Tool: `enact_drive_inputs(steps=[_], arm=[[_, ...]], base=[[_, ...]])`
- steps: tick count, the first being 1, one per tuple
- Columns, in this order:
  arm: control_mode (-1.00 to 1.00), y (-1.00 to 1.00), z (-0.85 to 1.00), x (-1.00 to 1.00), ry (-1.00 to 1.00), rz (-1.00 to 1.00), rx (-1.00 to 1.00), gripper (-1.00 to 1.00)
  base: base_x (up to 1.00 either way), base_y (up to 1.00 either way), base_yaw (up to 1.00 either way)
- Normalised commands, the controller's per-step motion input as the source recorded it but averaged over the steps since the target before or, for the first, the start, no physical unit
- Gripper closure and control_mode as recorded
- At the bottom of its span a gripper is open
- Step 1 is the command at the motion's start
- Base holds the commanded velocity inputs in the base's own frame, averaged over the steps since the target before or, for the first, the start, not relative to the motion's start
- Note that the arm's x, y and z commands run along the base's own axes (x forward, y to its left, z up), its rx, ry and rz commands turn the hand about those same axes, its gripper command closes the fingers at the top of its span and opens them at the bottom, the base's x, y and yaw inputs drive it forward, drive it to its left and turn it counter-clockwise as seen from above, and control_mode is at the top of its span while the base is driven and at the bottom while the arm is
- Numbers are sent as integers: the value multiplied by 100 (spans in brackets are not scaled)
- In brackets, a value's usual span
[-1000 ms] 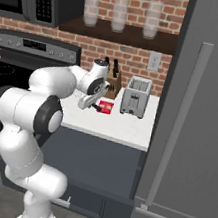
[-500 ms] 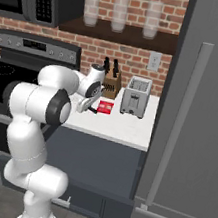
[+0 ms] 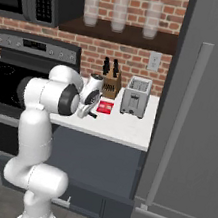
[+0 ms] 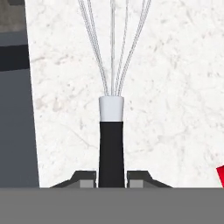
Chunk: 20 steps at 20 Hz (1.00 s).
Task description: Pick the whisk from the drawer and place it on the counter.
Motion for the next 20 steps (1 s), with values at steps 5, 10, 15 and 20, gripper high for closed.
enact_drive_inputs(steps=[5,10,15,20], arm=[[-100,9,-38,23,0,1,0,-100],[-100,0,-4,-4,-8,0,0,-100],[-100,0,48,-40,-21,0,0,-100],[-100,0,77,-94,-29,0,0,-100]], base=[[0,0,0],[0,0,0],[0,0,0],[0,0,0]])
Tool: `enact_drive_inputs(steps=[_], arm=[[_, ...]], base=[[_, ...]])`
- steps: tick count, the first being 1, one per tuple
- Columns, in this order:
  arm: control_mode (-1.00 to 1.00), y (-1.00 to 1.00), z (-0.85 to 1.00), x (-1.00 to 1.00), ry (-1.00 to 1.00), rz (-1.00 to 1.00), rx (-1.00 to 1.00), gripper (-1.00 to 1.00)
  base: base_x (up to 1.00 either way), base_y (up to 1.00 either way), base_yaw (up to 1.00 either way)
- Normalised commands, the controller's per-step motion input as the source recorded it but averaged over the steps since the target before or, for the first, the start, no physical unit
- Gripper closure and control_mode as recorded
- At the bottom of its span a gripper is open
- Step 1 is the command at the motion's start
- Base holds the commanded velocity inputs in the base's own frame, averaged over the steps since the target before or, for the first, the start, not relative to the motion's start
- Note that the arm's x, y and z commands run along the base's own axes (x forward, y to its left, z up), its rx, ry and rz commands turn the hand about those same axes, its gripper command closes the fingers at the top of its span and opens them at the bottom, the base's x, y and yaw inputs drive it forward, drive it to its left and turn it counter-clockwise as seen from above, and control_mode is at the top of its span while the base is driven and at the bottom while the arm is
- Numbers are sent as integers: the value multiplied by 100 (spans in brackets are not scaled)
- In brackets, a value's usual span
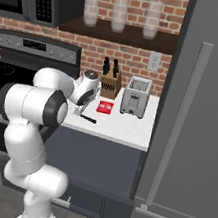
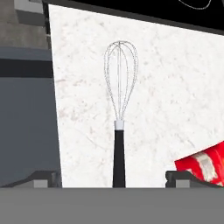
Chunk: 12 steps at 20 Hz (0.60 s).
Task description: Pick the whisk from the drawer and place it on the counter.
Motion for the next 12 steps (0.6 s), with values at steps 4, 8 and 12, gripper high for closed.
enact_drive_inputs(steps=[4,8,12], arm=[[-100,0,68,-100,-23,0,0,-100],[-100,0,89,-100,-28,0,0,-100],[-100,0,96,-89,-26,0,0,-100]], base=[[0,0,0],[0,0,0],[0,0,0]])
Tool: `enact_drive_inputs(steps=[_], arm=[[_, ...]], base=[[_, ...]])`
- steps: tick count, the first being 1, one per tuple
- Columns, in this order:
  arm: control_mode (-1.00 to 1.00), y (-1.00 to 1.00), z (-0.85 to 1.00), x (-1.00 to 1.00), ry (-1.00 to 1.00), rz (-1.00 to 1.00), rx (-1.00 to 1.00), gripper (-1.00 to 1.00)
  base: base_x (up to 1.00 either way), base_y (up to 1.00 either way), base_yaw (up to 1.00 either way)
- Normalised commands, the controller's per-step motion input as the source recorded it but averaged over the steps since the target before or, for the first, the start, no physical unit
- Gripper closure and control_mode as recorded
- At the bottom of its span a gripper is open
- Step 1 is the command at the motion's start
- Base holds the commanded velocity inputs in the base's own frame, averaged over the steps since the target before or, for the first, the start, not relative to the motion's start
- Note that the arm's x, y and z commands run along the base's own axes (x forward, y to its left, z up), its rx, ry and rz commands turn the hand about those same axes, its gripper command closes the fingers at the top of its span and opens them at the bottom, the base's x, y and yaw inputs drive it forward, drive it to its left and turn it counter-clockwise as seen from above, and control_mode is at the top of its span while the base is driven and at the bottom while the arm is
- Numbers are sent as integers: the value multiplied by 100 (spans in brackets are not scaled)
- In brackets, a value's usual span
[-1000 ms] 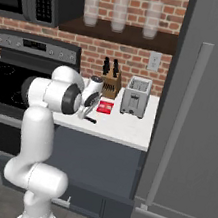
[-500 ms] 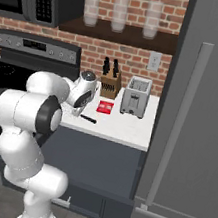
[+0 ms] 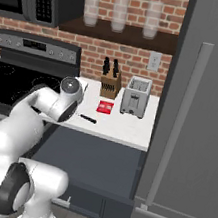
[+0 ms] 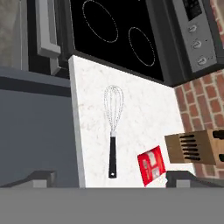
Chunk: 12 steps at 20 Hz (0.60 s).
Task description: Pick the whisk from the drawer and place it on the counter.
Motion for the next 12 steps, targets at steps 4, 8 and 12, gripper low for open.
enact_drive_inputs(steps=[4,8,12], arm=[[-100,0,93,-76,-21,0,0,-100],[-100,0,92,-49,-11,1,0,-100],[-100,-8,22,-14,-1,3,4,-100]], base=[[0,0,0],[0,0,0],[0,0,0]])
